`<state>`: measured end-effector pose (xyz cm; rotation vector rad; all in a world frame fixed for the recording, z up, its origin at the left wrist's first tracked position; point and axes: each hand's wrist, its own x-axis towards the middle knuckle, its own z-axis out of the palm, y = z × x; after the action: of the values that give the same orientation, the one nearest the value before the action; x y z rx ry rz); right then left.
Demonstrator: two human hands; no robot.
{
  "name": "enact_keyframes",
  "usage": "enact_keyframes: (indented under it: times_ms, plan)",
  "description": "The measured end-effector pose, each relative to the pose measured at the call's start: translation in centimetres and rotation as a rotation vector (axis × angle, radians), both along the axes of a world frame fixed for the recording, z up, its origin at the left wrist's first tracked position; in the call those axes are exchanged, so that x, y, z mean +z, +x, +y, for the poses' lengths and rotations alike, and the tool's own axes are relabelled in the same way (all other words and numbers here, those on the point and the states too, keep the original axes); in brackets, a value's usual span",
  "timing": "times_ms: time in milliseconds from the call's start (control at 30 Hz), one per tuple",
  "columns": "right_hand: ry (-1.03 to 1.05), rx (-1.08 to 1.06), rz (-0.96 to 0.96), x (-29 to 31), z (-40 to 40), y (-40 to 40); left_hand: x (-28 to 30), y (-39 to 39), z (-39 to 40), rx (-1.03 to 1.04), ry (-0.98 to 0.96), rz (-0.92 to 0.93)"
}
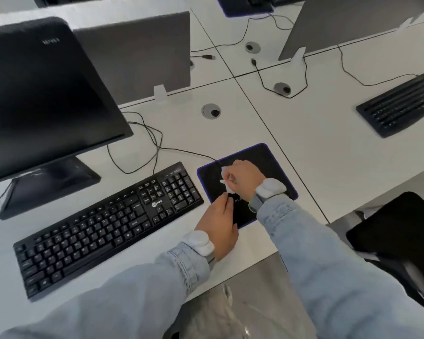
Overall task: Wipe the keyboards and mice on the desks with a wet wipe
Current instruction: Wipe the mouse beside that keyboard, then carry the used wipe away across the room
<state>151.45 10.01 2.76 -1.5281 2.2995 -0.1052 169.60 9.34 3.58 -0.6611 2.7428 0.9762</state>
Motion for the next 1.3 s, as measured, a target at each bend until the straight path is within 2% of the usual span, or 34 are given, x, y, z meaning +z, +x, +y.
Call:
enact_keyframes:
  times_ms: [200, 300, 533, 633, 733, 800, 967, 1067, 1200, 1300]
  plan:
    - [0.168, -0.001, -0.024, -0.5, -3.3, -1.5, -1.3, -2.1, 0.2, -0.104, -0.124, -0.04]
    - [0.186, 0.003, -0.054, -1.0, -4.3, -1.9, -1.4, -2.7, 0.4, -0.132, -0.181, -0.081]
    - [0.161, 0.102, 0.099, -1.0, -3.5, -0.1, -1.3, -2.9, 1.0, -0.109, -0.167, -0.072]
    - [0.124, -0.033, 0.136, -0.6, -2.7, -0.3, -1.1, -3.2, 1.1, -0.107, -0.155, -0.073]
    - [0.001, -0.289, 0.082, 0.7, -2.3, -1.4, -0.4, -3.5, 0.9, -0.178, -0.168, -0.224]
    - [-0.028, -0.347, 0.032, 2.6, -1.6, -1.7, 1.0, -3.9, 0.5, -0.212, -0.196, -0.245]
    - [0.037, -0.392, -0.038, 8.3, 3.4, -0.6, 5.7, -5.7, -2.4, -0.276, -0.319, -0.179]
    - [0.018, -0.446, 0.003, 11.2, 7.0, 0.1, 9.0, -7.6, -3.6, -0.346, -0.394, -0.138]
    - [-0.006, -0.556, 0.039, 13.1, 13.3, 0.3, 11.6, -10.2, -1.1, -0.569, -0.477, -0.079]
    - [0.02, -0.666, -0.025, 14.1, 18.1, -0.4, 12.3, -13.0, 2.7, -0.732, -0.517, -0.056]
